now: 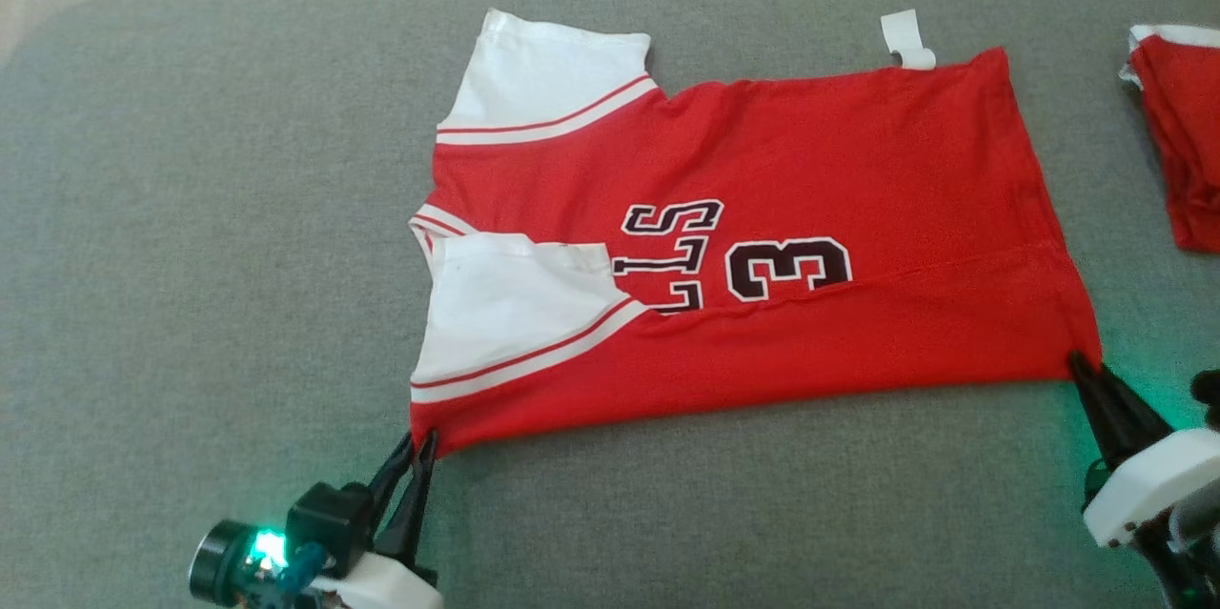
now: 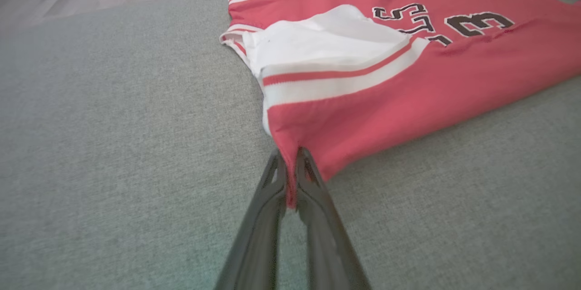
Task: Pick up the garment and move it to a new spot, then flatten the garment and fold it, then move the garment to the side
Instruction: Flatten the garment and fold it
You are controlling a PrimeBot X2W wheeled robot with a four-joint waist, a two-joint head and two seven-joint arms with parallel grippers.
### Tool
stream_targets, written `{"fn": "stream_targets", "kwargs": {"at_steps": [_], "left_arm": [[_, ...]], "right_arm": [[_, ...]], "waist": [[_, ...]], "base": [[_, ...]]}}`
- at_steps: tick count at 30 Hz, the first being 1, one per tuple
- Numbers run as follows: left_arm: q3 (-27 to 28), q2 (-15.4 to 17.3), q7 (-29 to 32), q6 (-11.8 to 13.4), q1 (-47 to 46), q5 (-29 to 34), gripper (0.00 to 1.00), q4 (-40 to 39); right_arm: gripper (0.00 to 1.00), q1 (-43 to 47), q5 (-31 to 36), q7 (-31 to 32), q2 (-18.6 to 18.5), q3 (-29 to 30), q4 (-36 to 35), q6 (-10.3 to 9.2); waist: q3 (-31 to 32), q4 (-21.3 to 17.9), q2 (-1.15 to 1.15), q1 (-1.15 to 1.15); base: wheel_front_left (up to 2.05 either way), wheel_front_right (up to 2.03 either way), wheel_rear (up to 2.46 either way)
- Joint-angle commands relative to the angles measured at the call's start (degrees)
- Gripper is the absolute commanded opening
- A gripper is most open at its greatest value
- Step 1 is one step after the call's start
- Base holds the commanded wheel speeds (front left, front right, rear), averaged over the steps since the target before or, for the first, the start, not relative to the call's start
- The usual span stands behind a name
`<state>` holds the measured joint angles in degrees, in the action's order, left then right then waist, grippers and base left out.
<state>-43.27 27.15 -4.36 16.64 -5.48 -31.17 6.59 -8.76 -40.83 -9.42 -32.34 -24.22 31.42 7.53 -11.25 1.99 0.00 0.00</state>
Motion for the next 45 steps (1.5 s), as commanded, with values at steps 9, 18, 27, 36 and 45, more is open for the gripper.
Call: {"fn": "stream_targets", "kwargs": {"at_steps": [9, 18, 27, 36, 45], "left_arm": [[3.4, 3.0, 0.5, -0.1, -9.4, 2.3, 1.0, -1.8], [3.7, 4.6, 12.1, -13.4, -37.9, 3.4, 1.0, 0.7], [2.1, 3.0, 30.5, -23.4, -60.7, -3.4, 1.0, 18.7], [-0.7, 6.9, 39.2, -24.1, -69.9, -5.2, 1.0, 30.6], [-2.6, 9.1, 40.2, -24.1, -71.8, -6.7, 1.0, 34.7]], "right_arm": [[1.0, 2.3, 4.1, -1.5, -2.5, 8.1, -10.0, -0.04], [1.0, -0.7, 8.9, 0.4, -1.0, 11.9, -17.2, -0.04], [1.0, -6.1, 10.8, 2.0, 0.8, 9.5, -21.0, -0.04], [1.0, -8.6, 10.6, 0.3, 2.4, 7.7, -19.2, -0.04], [1.0, -10.4, 9.7, -1.9, 3.4, 6.1, -16.3, -0.04]], "waist": [[-3.7, -1.4, 0.0, 0.0], [-10.1, -3.7, 0.0, 0.0], [-17.5, -9.9, 0.0, 0.0], [-22.5, -14.7, 0.0, 0.0], [-24.6, -16.5, 0.0, 0.0]], "base": [[0.0, 0.0, 0.0], [0.0, 0.0, 0.0], [0.0, 0.0, 0.0], [0.0, 0.0, 0.0], [0.0, 0.0, 0.0]]}}
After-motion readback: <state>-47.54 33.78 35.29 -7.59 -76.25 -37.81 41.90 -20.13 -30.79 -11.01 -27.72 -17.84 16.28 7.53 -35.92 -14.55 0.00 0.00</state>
